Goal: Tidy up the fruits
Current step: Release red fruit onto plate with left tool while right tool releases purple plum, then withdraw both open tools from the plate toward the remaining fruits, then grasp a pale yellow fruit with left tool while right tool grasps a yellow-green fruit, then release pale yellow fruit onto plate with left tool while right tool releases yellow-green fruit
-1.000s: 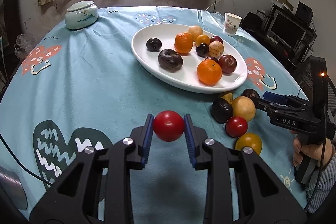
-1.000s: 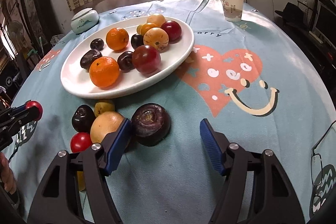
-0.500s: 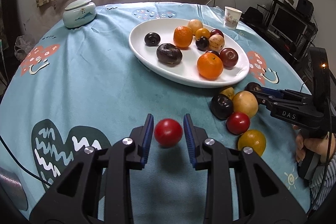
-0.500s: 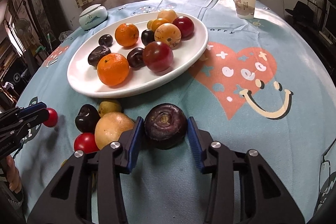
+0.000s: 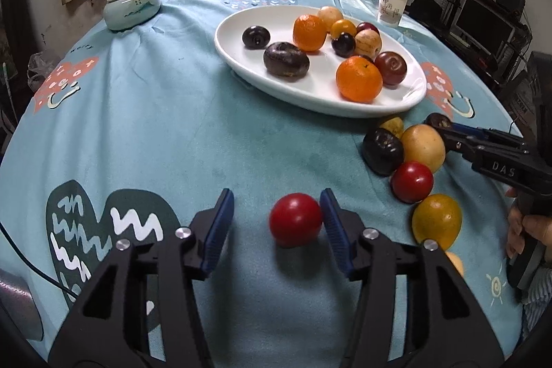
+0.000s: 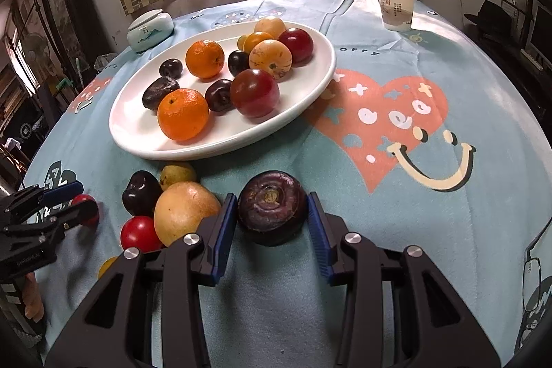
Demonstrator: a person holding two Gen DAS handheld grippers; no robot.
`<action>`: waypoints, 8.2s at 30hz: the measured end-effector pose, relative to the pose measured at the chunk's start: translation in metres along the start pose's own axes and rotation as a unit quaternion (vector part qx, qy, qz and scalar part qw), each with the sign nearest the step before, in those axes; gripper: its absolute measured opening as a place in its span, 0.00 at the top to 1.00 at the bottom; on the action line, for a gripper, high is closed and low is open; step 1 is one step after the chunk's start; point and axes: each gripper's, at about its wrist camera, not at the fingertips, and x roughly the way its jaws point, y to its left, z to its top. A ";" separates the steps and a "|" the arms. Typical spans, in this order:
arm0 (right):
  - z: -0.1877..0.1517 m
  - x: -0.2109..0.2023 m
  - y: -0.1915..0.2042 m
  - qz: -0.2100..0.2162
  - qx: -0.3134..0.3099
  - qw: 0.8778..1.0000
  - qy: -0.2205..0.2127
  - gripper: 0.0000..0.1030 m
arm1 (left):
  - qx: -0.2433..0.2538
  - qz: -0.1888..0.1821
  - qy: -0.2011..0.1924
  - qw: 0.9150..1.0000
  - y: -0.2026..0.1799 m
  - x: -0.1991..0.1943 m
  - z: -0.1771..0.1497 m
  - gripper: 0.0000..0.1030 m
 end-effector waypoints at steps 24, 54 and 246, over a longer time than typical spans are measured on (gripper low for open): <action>0.009 -0.033 -0.012 0.017 0.032 0.997 -0.063 0.60 | 0.009 0.004 -0.046 0.999 -0.006 -0.025 0.013 0.72; 0.108 0.053 0.040 0.066 -0.003 0.997 -0.043 0.50 | -0.045 0.038 -0.042 0.997 0.014 0.060 0.122 0.71; 0.084 0.000 0.029 0.022 -0.001 0.994 -0.109 0.38 | -0.015 0.091 -0.119 0.989 -0.015 0.023 0.111 0.29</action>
